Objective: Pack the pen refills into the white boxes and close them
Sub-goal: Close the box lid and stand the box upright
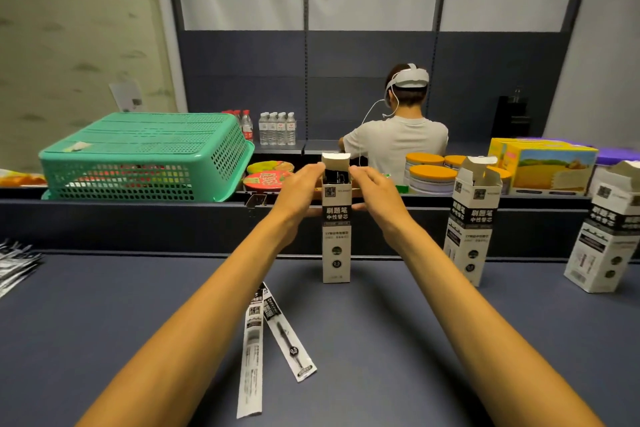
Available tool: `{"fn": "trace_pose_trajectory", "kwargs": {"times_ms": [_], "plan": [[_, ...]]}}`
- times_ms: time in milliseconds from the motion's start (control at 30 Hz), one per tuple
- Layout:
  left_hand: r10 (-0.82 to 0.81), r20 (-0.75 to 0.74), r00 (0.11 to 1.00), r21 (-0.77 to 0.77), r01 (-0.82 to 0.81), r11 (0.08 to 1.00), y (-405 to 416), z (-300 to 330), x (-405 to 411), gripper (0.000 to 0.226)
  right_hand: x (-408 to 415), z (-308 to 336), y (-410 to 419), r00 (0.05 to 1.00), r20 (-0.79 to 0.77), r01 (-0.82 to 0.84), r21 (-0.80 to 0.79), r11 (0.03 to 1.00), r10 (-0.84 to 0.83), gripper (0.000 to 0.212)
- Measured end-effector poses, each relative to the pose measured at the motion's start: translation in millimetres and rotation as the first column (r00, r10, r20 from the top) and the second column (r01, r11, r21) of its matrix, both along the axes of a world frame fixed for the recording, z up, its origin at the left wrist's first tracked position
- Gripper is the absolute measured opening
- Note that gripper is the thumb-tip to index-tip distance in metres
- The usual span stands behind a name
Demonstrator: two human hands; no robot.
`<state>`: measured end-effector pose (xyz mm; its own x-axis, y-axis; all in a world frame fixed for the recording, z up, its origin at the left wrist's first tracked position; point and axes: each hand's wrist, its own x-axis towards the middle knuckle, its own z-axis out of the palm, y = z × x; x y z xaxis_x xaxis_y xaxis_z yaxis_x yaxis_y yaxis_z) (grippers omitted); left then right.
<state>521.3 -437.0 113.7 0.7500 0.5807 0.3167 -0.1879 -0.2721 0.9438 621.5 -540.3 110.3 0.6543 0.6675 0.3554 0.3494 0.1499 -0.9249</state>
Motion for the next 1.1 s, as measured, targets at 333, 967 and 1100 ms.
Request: {"fn": "trace_pose_trajectory", "kwargs": {"times_ms": [333, 967, 1100], "plan": [[-0.03, 0.095, 0.995, -0.114, 0.041, 0.993, 7, -9, 6, 0.027, -5, -6, -2, 0.988, -0.145, -0.043, 0.088, 0.995, 0.055, 0.03], [-0.046, 0.182, 0.982, -0.085, 0.062, 0.994, 12, -20, 14, 0.024, -7, -6, 2, 0.999, -0.036, -0.036, 0.118, 0.992, 0.041, 0.019], [-0.059, 0.208, 0.976, -0.127, 0.086, 0.988, 8, -17, 17, 0.033, -3, -6, 4, 0.992, -0.124, 0.01, 0.165, 0.986, 0.011, 0.028]]}}
